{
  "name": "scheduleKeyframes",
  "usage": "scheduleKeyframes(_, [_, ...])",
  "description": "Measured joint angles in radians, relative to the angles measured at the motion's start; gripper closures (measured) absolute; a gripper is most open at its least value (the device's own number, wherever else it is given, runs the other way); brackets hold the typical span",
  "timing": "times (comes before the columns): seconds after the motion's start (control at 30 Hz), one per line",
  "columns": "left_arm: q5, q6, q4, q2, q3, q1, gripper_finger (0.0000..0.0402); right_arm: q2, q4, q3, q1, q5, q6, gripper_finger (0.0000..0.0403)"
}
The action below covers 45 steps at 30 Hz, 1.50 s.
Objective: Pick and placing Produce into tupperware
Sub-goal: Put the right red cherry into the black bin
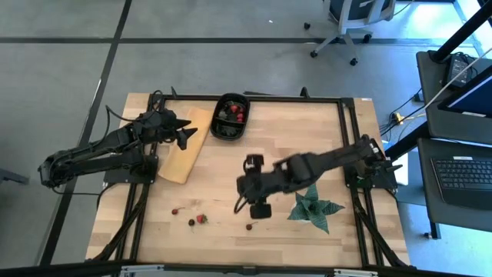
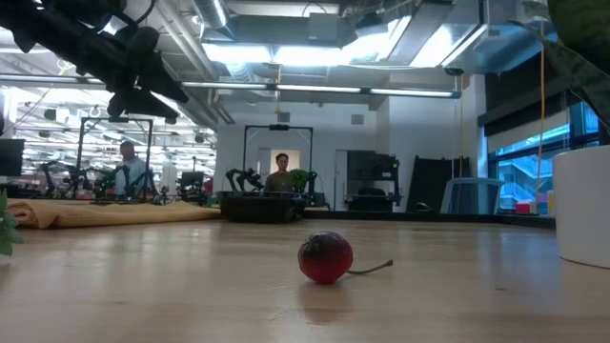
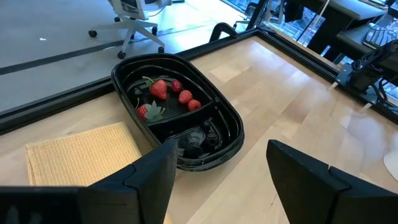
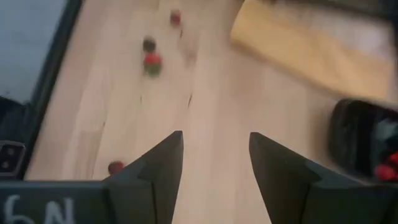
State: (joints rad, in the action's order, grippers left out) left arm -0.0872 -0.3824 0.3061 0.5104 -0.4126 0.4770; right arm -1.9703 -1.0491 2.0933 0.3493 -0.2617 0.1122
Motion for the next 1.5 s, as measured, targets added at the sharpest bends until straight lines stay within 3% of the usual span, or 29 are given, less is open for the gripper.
scheduleKeyframes(0.27, [0.000, 0.000, 0.002, 0.000, 0.000, 0.000, 0.0162, -0.002, 0.251, -0.335, 0.049, 0.000, 0.021, 0.0216])
scheduleKeyframes(0.43, [0.000, 0.000, 0.039, 0.000, 0.000, 0.000, 0.0162, -0.002, 0.321, -0.458, 0.053, 0.018, 0.059, 0.0215])
scheduleKeyframes(0.6, [0.000, 0.000, 0.089, 0.000, 0.000, 0.000, 0.0162, -0.001, 0.443, -0.568, 0.056, 0.106, 0.113, 0.0175])
scheduleKeyframes(0.87, [-0.001, -0.006, 0.109, 0.000, 0.000, 0.000, 0.0162, -0.001, 0.662, -0.677, 0.096, 0.158, 0.099, 0.0095])
scheduleKeyframes(1.23, [-0.008, -0.008, 0.109, 0.000, 0.000, 0.000, 0.0162, -0.022, 0.920, -0.804, 0.135, 0.159, 0.085, 0.0089])
scheduleKeyframes(1.5, [-0.008, -0.009, 0.105, 0.000, 0.000, 0.000, 0.0162, -0.067, 0.926, -0.809, 0.134, 0.158, 0.087, 0.0089])
